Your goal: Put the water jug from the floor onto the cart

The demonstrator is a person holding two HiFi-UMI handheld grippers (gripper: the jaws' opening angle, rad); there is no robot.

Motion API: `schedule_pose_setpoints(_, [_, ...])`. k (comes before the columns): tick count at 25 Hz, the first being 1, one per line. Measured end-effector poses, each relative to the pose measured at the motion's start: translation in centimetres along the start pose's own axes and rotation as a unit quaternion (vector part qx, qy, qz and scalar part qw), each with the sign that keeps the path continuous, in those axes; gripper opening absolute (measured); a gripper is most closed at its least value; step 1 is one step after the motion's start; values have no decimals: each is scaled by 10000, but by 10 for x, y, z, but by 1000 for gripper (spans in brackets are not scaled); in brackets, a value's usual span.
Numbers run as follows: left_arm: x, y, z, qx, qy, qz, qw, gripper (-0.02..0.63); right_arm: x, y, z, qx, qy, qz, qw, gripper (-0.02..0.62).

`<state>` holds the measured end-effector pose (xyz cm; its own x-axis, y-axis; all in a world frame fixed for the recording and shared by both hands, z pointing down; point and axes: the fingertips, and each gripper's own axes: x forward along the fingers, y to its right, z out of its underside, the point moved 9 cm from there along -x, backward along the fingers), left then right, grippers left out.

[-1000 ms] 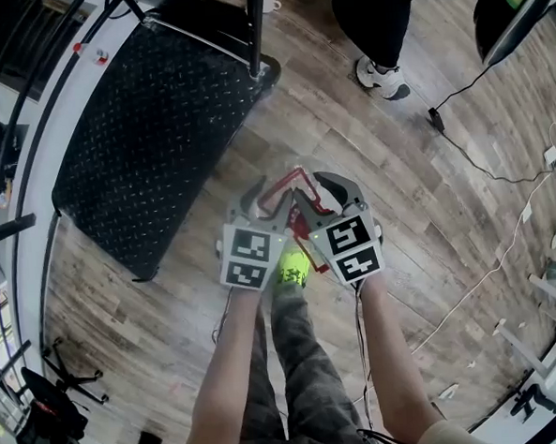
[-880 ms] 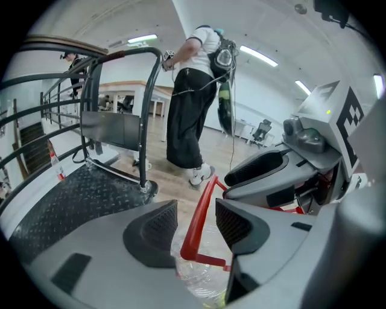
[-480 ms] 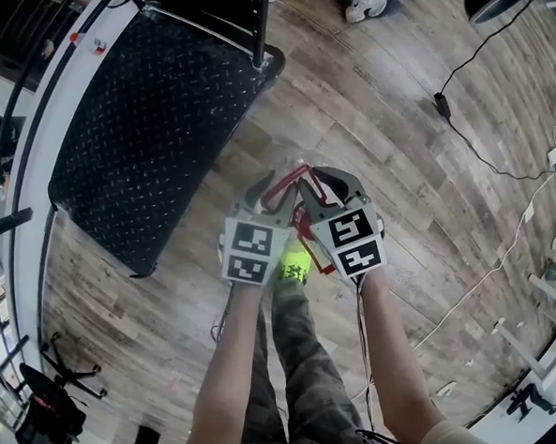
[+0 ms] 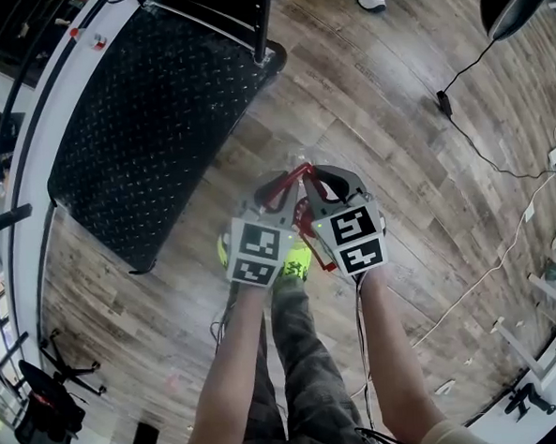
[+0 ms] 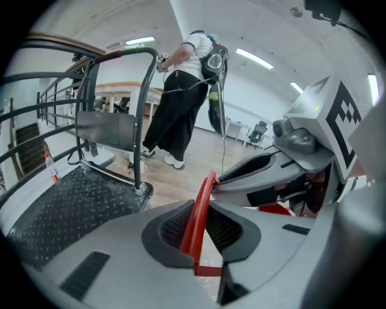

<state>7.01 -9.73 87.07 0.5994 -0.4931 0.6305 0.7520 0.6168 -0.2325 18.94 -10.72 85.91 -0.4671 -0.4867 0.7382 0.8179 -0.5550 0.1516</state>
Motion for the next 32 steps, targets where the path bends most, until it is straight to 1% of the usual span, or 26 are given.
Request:
schedule_pose_setpoints(8, [-13, 16, 0, 219, -13, 60, 9997, 52, -18, -8, 5, 122, -45, 10, 9999, 40])
schedule_pose_setpoints(11, [-20, 26, -2, 300, 1, 93, 9995, 52, -31, -11, 8, 214, 19, 36, 9998, 40])
schedule_pose_setpoints(14, [-28, 37, -8, 414, 4, 126, 9991, 52, -47, -12, 7, 307, 93, 120, 9994, 40])
schedule_pose_setpoints(17, [-36, 40, -21, 576, 41, 154, 9982, 52, -58, -14, -3, 351, 170, 162, 9991, 40])
schedule_pose_setpoints(21, [-54, 45, -45, 664, 120, 131, 9976, 52, -80, -16, -24, 286, 281, 212, 9990, 41])
schedule_pose_setpoints(25, [-76, 47, -82, 723, 185, 56, 9972, 52, -104, -18, -59, 265, 484, 168, 9983, 40])
schedule_pose_setpoints(29, [-105, 59, -118, 822, 179, 47, 9964, 52, -139, -23, -88, 273, 570, 108, 9979, 40])
schedule_pose_setpoints(32, [-125, 61, -147, 939, 286, 8, 9952, 52, -160, -27, -116, 167, 681, 77, 9975, 40])
